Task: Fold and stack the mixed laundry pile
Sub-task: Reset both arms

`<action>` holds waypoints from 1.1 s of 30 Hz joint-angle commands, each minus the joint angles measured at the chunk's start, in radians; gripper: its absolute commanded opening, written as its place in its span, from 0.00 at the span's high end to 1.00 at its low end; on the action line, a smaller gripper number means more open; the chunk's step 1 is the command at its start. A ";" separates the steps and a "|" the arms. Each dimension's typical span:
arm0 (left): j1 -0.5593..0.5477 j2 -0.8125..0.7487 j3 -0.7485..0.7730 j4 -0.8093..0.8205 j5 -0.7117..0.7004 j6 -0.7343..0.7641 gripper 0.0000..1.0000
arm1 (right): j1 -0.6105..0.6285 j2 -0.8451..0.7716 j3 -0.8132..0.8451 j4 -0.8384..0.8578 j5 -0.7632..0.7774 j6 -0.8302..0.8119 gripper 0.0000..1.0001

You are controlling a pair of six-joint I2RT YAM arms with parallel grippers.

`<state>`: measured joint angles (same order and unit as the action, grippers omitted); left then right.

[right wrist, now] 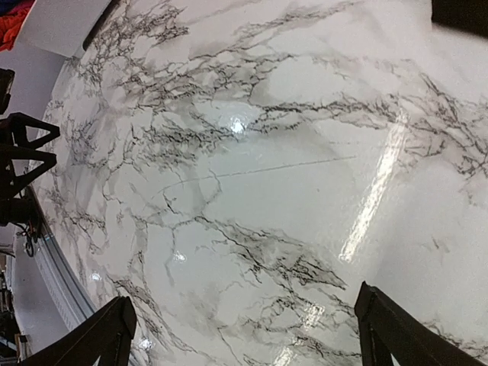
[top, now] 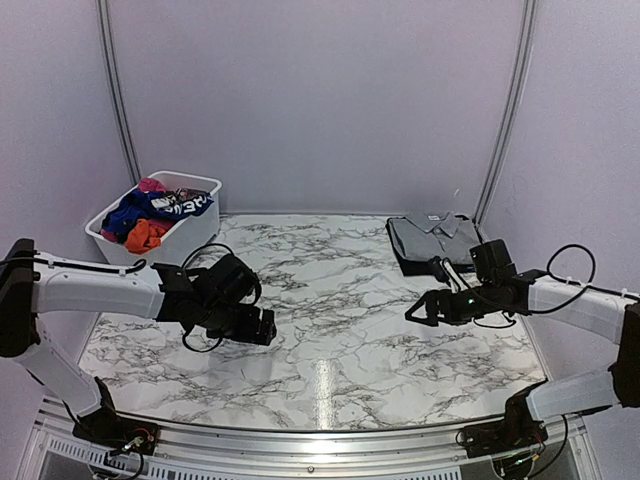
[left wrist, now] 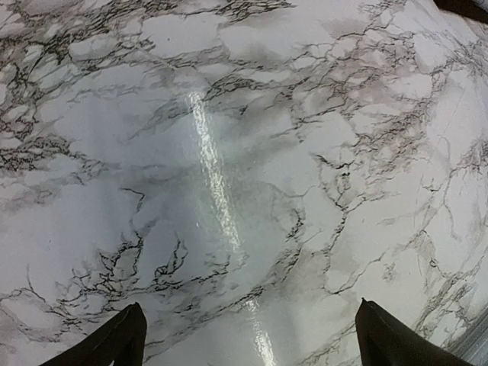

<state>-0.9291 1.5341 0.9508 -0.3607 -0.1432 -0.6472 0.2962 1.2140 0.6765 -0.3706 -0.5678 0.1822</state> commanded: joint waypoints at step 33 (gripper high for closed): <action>0.224 -0.060 0.191 0.143 0.107 0.115 0.01 | -0.014 -0.006 0.164 0.072 0.129 0.170 0.01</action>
<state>-0.7509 1.4643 1.1255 -0.2062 -0.1261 -0.5419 0.2848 1.2266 0.8310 -0.3229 -0.4236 0.3153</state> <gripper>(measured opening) 0.989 0.985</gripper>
